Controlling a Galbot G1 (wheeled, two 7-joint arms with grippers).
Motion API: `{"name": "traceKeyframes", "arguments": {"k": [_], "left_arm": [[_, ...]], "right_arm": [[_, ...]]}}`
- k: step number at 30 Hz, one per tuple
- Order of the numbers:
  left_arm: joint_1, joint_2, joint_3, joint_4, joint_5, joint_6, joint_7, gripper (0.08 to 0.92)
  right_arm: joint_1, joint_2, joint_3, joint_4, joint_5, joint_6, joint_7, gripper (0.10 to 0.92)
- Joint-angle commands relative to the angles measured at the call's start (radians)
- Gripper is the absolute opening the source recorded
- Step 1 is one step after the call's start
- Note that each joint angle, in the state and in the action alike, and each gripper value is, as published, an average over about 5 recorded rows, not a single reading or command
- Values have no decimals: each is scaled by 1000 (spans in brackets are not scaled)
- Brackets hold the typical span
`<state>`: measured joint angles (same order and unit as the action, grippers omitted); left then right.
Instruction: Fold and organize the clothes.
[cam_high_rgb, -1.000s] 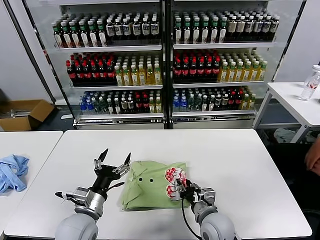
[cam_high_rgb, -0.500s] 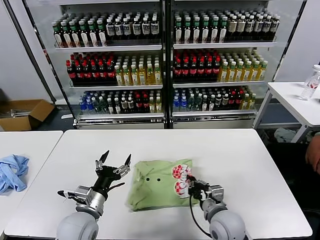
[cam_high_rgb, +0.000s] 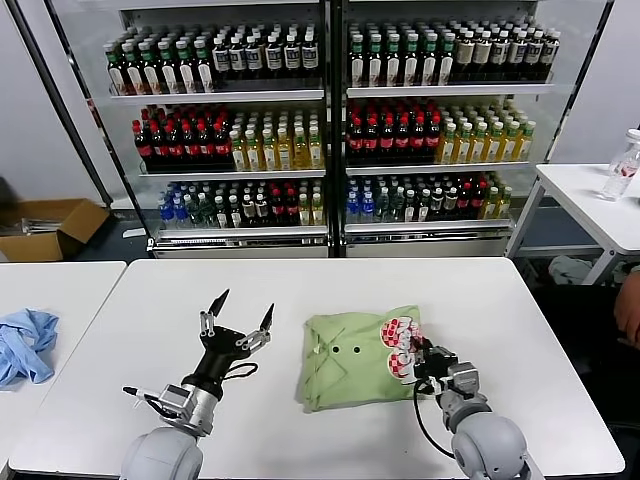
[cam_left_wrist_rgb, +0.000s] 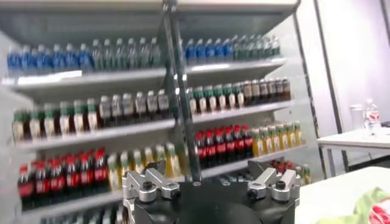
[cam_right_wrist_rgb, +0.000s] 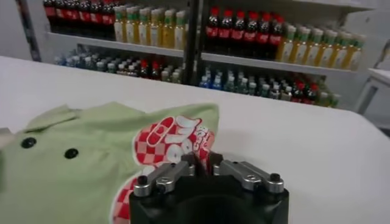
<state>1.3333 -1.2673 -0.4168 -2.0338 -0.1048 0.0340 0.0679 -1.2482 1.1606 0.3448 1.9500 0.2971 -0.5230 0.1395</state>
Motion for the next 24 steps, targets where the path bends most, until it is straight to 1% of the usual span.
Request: {"name": "traceKeyframes", "arguments": {"k": [1,3,6,9,13,16,18,20,22,24], "left_arm": [[-23,-8,-16,30,148,-157,47,823],[-44,-14,-19,46,160,-156,46,823],[-84,-23,-21,73,186,-151,46,823],[-144,-42,-23,124,198,-158,67,823],[-224,-69,-26,227,215,-195,110,823],[-245,-75,-35,260,223,-192,143,823],[-247,-79,-37,266,149,-172,159,823],[-244,-83,-23,254,63,-127,121,823],[-235,-85,-6,234,18,-66,60,823],[-228,-86,-2,224,40,-29,25,823]], "right_arm": [[-87,-30,146,126,-43,54,4,280],[-87,-42,192,154,-52,70,2,332],[-60,-54,230,151,-88,104,0,410],[-11,-53,241,89,-140,187,0,497],[40,-50,240,-10,-193,269,-10,618],[48,-49,236,-47,-210,304,-23,704],[47,-47,230,-65,-220,318,-24,754],[45,-45,225,-79,-225,324,-21,797],[45,-44,223,-87,-225,326,-20,816],[46,-44,221,-92,-225,327,-18,820]]}}
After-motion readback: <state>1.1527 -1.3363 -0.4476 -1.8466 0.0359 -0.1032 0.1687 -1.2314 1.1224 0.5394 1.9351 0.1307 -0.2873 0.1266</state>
